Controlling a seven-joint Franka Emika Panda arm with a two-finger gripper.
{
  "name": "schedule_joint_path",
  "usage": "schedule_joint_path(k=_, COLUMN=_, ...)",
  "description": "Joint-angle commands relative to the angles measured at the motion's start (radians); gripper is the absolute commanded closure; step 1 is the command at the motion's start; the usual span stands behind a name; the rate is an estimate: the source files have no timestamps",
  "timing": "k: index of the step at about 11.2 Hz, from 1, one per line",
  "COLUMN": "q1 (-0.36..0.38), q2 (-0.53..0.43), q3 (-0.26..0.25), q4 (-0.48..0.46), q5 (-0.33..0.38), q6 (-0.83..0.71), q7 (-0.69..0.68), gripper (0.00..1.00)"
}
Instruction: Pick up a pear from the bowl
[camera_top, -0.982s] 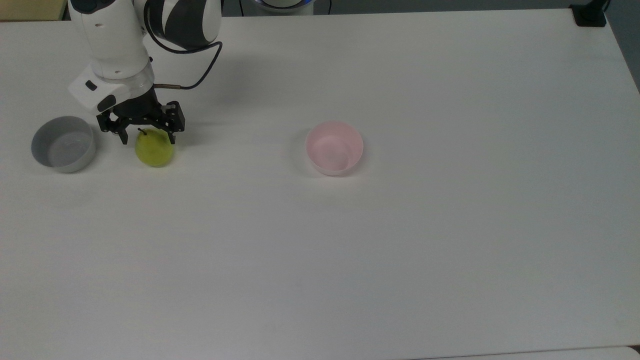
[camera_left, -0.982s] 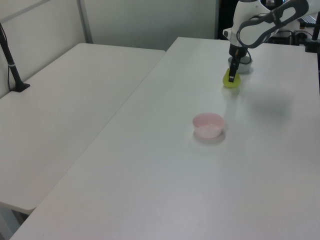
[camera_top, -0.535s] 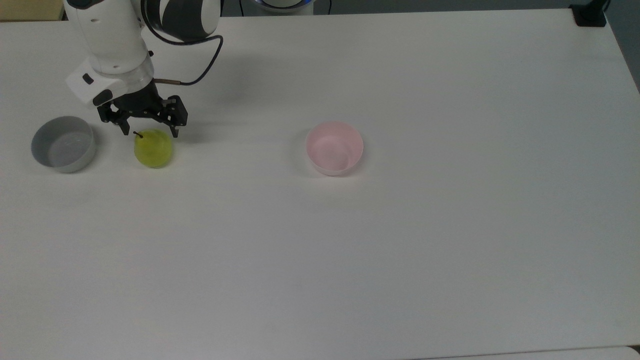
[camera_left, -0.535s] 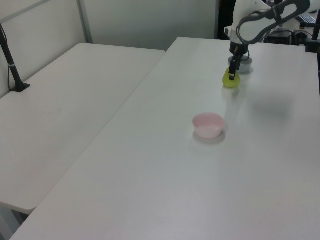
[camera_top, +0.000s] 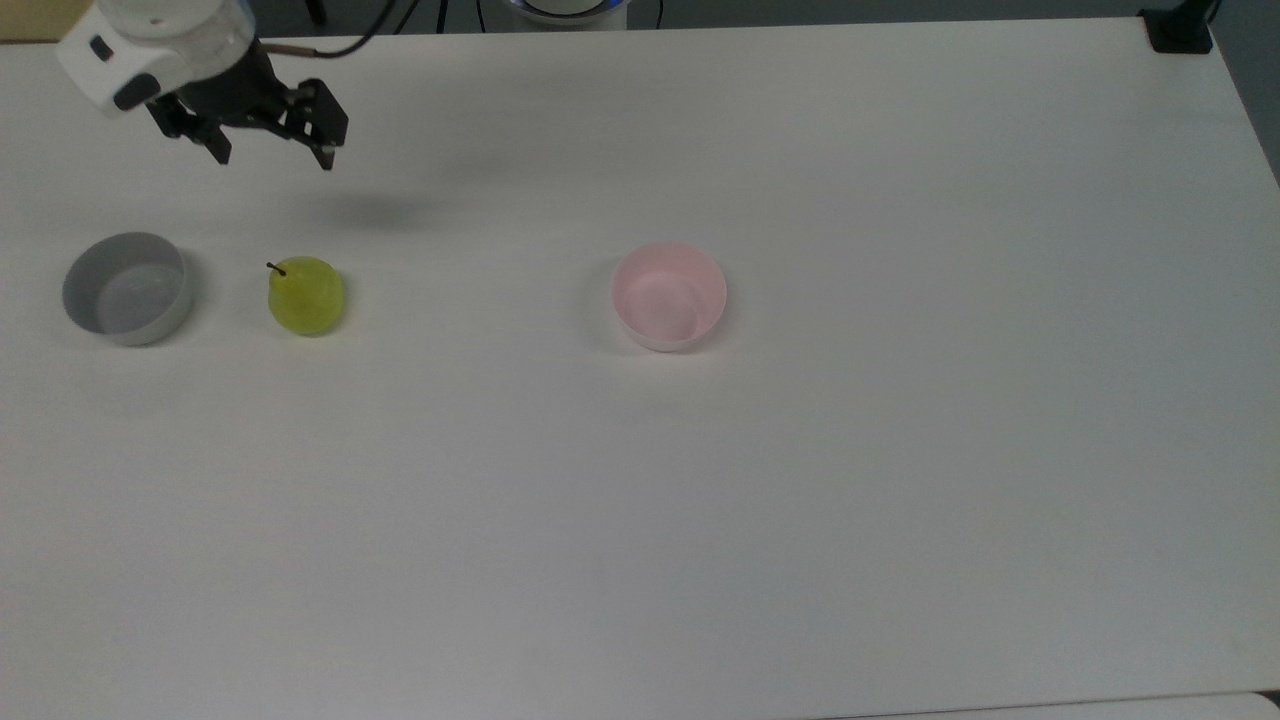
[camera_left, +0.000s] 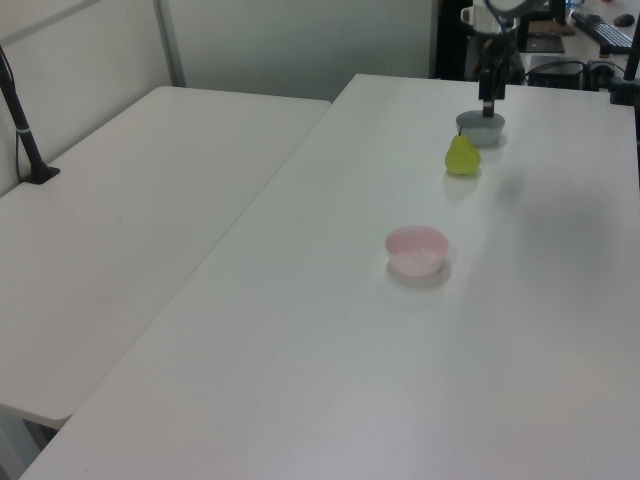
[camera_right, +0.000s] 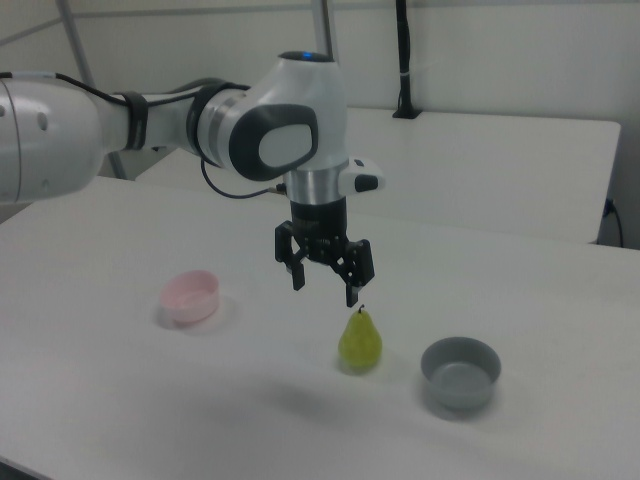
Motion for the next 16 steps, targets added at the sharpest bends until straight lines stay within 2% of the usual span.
schedule_joint_path(k=1, q1=0.019, q2=-0.045, q3=-0.015, q4=0.087, q5=0.004, q6=-0.172, q7=0.09, gripper=0.0)
schedule_joint_path(k=3, q1=0.024, q2=-0.094, q3=0.004, q4=0.131, q5=0.023, q6=-0.266, q7=0.232, gripper=0.0)
schedule_joint_path(k=5, q1=0.025, q2=-0.163, q3=0.06, q4=0.133, q5=0.053, q6=-0.28, q7=0.285, gripper=0.0)
schedule_joint_path(k=7, q1=0.096, q2=-0.197, q3=0.062, q4=0.135, q5=0.053, q6=-0.28, q7=0.288, gripper=0.0)
schedule_joint_path(k=10, q1=0.128, q2=-0.215, q3=0.065, q4=0.131, q5=0.062, q6=-0.274, q7=0.268, gripper=0.0)
schedule_joint_path(k=12, q1=0.133, q2=-0.217, q3=0.073, q4=0.125, q5=0.077, q6=-0.258, q7=0.175, gripper=0.0)
schedule_joint_path(k=13, q1=0.13, q2=-0.217, q3=0.079, q4=0.115, q5=0.077, q6=-0.217, q7=0.125, gripper=0.0)
schedule_joint_path(k=16, q1=0.13, q2=-0.209, q3=0.094, q4=0.096, q5=0.077, q6=-0.116, q7=0.11, gripper=0.0)
